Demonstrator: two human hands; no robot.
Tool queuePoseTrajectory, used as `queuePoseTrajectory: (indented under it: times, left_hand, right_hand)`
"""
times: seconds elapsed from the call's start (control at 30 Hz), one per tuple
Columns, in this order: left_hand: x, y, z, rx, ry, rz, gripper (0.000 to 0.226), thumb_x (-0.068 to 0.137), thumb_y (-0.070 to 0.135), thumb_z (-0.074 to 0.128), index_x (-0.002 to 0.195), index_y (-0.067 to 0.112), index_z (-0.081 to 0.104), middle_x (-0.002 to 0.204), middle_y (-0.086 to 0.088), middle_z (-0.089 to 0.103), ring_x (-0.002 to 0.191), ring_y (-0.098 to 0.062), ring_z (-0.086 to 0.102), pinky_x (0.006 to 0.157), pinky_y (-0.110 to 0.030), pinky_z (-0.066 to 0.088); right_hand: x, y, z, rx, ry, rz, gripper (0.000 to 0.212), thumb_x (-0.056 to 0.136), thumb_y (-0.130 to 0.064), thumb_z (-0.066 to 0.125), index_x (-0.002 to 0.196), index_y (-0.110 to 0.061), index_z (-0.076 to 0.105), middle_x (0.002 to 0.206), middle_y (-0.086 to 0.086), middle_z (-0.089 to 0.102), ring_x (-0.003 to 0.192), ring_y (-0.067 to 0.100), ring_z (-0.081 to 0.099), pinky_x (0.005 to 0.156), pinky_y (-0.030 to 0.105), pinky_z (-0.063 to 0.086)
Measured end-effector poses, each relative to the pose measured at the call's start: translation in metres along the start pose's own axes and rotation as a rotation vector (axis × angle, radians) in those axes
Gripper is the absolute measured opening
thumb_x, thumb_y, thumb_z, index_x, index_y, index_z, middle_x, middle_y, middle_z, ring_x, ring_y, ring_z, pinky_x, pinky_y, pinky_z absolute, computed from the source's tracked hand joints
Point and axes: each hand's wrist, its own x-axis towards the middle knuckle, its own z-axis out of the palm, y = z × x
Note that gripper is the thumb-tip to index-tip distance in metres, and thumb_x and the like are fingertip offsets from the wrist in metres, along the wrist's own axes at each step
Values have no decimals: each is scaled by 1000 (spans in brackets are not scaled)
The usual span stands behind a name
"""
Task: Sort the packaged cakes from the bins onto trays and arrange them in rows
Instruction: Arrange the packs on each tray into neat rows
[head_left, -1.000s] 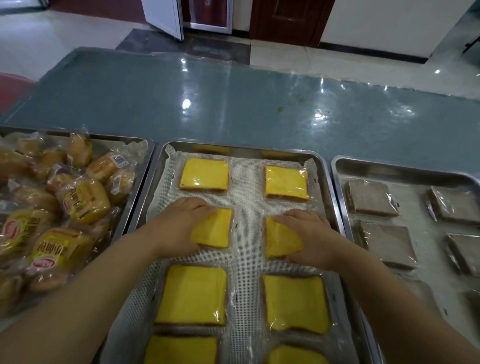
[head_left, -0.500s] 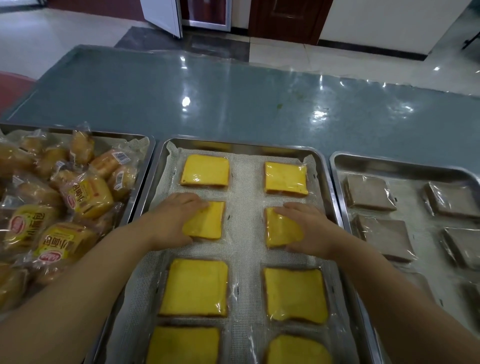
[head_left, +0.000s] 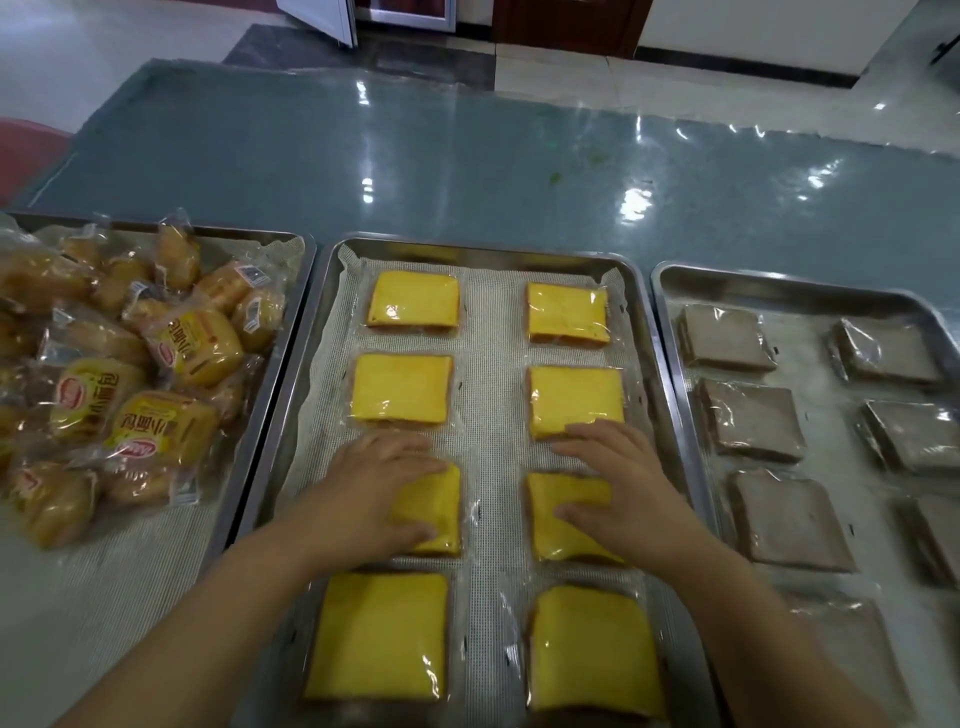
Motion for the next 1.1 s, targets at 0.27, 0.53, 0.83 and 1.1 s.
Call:
queuePoseTrajectory:
  times: [0.27, 0.53, 0.83, 1.1]
  left_hand:
    - [-17, -1, 5, 253, -170, 9, 89, 68, 76, 39, 147, 39, 18, 157, 10, -1, 144, -14, -6, 111, -29, -14]
    - [-11, 9, -8, 310, -152, -14, 78, 76, 51, 68, 143, 40, 28, 153, 9, 14, 140, -18, 9, 115, -33, 4]
    - [-14, -10, -13, 300, -123, -6, 75, 75, 43, 70, 141, 36, 35, 153, 6, 20, 140, -21, 13, 115, -34, 9]
    - [-22, -9, -10, 317, -116, -97, 77, 75, 55, 66, 142, 39, 32, 157, 4, 4, 144, -22, -6, 115, -45, -12]
  right_hand:
    - [-28, -5, -4, -34, -340, 130, 67, 80, -33, 72, 138, -39, 39, 154, -15, 15, 143, 10, -4, 119, 41, 3]
    - [-21, -12, -11, -183, -381, 170, 69, 75, -46, 72, 136, -45, 39, 153, -11, 18, 143, 16, 4, 116, 46, 5]
    - [-22, -11, -13, -204, -341, 181, 66, 77, -40, 72, 136, -43, 41, 149, -11, 23, 141, 15, 9, 115, 47, 10]
    - [-33, -13, -9, -209, -311, 217, 72, 79, -39, 70, 141, -41, 34, 159, -7, 2, 145, 21, -10, 115, 51, 4]
